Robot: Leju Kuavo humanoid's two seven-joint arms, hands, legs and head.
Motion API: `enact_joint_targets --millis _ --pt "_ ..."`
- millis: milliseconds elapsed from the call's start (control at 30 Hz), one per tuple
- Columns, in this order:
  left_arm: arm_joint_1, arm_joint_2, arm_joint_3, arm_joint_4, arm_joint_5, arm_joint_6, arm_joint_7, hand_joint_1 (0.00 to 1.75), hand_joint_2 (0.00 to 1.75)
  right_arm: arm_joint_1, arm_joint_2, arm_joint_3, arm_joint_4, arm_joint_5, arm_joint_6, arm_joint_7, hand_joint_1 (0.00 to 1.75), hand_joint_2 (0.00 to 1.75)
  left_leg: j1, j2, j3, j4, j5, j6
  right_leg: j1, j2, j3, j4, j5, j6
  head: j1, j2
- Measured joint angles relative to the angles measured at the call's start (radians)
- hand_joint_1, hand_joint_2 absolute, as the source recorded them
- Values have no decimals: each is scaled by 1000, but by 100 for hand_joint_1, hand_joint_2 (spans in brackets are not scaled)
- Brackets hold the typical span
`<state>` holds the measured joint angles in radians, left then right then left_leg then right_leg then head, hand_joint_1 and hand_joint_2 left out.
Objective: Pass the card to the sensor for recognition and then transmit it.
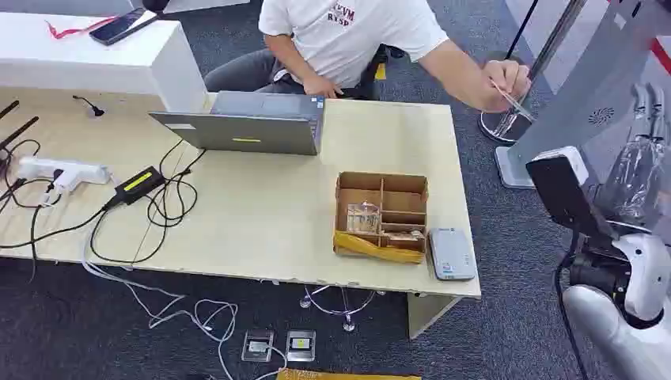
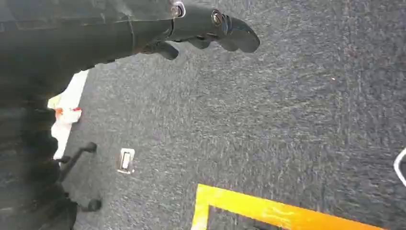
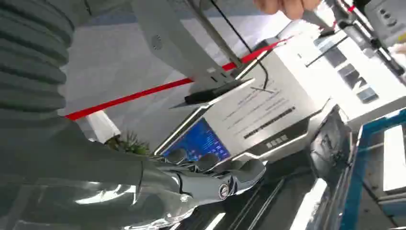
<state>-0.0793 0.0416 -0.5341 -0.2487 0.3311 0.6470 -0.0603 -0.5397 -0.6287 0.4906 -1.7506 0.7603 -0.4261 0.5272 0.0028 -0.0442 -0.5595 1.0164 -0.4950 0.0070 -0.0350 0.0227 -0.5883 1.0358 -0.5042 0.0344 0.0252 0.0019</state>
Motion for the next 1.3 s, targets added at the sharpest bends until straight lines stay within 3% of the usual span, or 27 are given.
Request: enact_joint_targets --millis 333,767,900,933,967,1300 --pt "3 0 -14 0 12 0 10 0 175 -57 16 128 -26 0 144 -25 0 175 1 1 0 0 0 0 1 1 -1 1 0 0 0 0" --pt "3 5 -35 0 16 0 13 0 175 -120 39 224 -6 -14 185 -28 0 175 1 0 -1 0 0 0 1 1 -1 0 0 0 0 0" --pt "3 6 -42 0 19 -3 14 0 175 -164 69 263 43 -18 215 -42 0 175 2 1 -1 0 0 -1 2 2 -1 0 0 0 0 0" --pt "2 6 -46 0 22 -5 14 0 175 -172 77 272 56 -18 217 -46 49 175 2 1 -1 0 0 -1 2 2 -1 0 0 0 0 0" --pt "3 6 -51 0 22 -7 14 0 175 -180 85 282 67 -18 218 -48 175 175 2 1 -1 0 0 -1 2 1 -1 1 0 0 0 0" --pt "3 6 -62 0 24 -8 14 0 175 -193 109 336 111 -37 212 -47 175 175 2 1 -1 0 0 -1 2 2 -1 0 0 0 0 0"
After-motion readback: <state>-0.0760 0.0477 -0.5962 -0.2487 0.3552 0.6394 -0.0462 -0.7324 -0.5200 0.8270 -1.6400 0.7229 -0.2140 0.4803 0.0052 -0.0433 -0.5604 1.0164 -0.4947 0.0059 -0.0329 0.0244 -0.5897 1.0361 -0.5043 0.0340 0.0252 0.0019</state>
